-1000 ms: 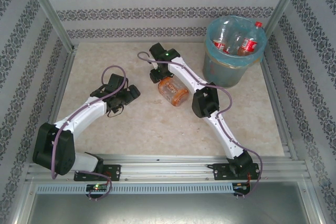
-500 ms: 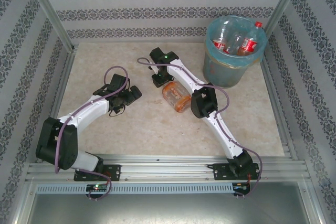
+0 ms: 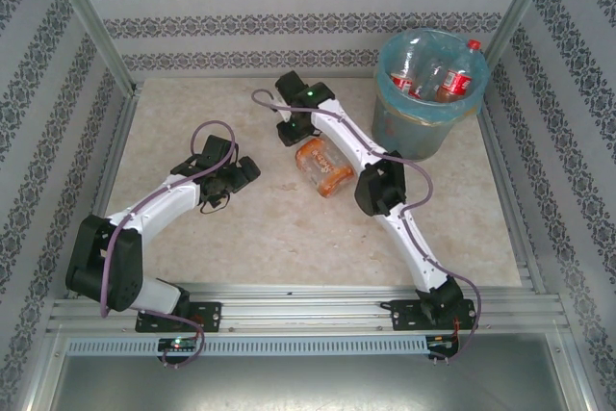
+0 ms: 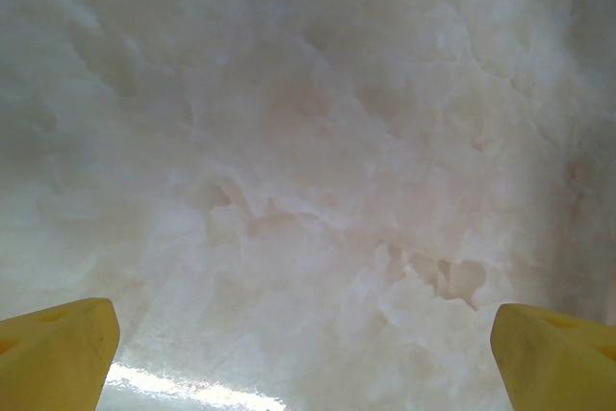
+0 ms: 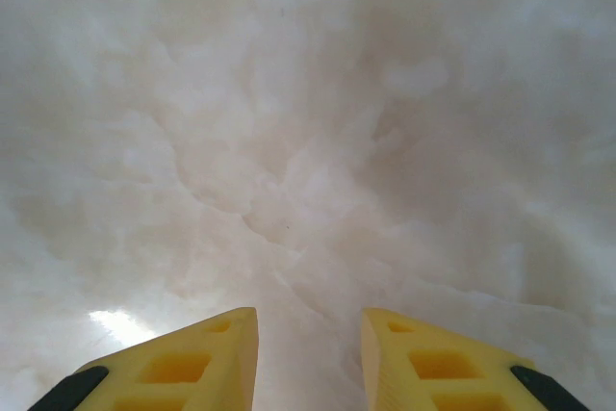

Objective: Put the plastic bottles in the bin

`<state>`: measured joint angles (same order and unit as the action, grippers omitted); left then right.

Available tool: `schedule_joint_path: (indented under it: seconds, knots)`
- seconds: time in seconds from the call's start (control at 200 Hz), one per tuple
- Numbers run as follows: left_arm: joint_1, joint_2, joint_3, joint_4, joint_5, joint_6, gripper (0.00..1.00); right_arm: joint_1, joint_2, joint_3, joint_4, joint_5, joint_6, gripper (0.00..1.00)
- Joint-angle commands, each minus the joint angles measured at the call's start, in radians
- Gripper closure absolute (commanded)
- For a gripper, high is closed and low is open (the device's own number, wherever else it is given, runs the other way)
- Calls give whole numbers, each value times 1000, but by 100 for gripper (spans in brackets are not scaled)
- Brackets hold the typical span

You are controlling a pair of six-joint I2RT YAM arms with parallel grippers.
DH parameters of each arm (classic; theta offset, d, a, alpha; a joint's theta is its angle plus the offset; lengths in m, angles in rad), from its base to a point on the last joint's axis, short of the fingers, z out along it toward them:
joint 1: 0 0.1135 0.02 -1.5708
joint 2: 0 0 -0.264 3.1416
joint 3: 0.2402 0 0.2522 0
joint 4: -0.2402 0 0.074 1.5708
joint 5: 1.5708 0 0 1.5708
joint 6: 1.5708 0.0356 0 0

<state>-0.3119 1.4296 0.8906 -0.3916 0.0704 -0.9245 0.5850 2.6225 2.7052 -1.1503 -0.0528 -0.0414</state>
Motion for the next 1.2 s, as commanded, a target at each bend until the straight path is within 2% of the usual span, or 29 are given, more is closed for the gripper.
schedule_joint_path:
  seconds: [0.0, 0.32, 0.669, 0.829, 1.044, 1.194]
  knots:
    - [9, -10, 39, 15, -13, -15, 0, -4, -113, 28, 33, 2, -28, 100]
    - [8, -26, 108, -4, 8, -20, 0, -22, -265, 108, 71, -109, 24, 100]
    - [-34, -23, 202, -20, 19, -22, 0, -110, -436, 138, 139, -245, 123, 100]
    - [-106, -9, 265, 42, 42, 18, 1, -189, -508, 136, 159, -259, 145, 100]
    - [-227, 81, 455, 113, 62, 104, 2, -334, -585, 131, 193, -275, 176, 100]
    - [-285, 156, 567, 188, 94, 149, 2, -427, -627, 103, 245, -224, 176, 100]
